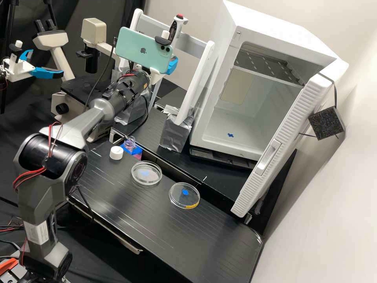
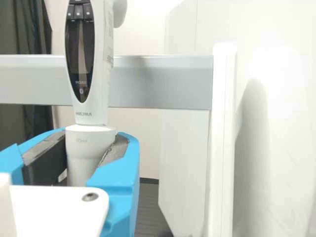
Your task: Use the pipette
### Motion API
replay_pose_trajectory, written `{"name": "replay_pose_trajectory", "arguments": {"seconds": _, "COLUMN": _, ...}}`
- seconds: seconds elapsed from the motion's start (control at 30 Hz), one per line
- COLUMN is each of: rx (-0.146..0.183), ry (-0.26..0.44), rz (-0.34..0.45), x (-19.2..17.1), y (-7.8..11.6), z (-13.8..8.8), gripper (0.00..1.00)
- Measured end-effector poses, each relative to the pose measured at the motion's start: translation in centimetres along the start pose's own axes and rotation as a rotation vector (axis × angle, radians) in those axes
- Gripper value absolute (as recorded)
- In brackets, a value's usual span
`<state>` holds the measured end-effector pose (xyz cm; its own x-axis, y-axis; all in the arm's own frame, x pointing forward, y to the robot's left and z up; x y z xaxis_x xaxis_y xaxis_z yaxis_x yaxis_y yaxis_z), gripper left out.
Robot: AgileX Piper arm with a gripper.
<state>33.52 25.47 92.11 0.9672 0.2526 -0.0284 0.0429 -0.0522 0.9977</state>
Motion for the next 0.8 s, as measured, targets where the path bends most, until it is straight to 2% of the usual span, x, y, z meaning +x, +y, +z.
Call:
{"name": "replay_pose_trajectory", "arguments": {"seconds": 0.17, "rx": 0.023, "ry": 0.018, "rz": 0.02, "x": -2.0, "y": 0.1, "z": 0.3, "gripper": 0.0}}
{"name": "replay_pose_trajectory", "arguments": {"seconds": 0.23, "rx": 0.019, "ry": 0.023, "rz": 0.037, "x": -3.2, "y": 0.0, "z": 0.6, "gripper": 0.0}}
{"name": "replay_pose_trajectory", "arguments": {"seconds": 0.33, "rx": 0.038, "ry": 0.04, "rz": 0.073, "x": -4.3, "y": 0.3, "z": 0.7, "gripper": 0.0}}
{"name": "replay_pose_trajectory", "arguments": {"seconds": 0.47, "rx": 0.048, "ry": 0.055, "rz": 0.122, "x": -5.8, "y": 0.3, "z": 1.3, "gripper": 0.0}}
{"name": "replay_pose_trajectory", "arguments": {"seconds": 0.63, "rx": 0.043, "ry": 0.07, "rz": 0.177, "x": -7.3, "y": -0.3, "z": 1.9, "gripper": 0.0}}
{"name": "replay_pose_trajectory", "arguments": {"seconds": 0.8, "rx": 0.043, "ry": 0.07, "rz": 0.172, "x": -8.4, "y": -1.5, "z": 2.4, "gripper": 0.0}}
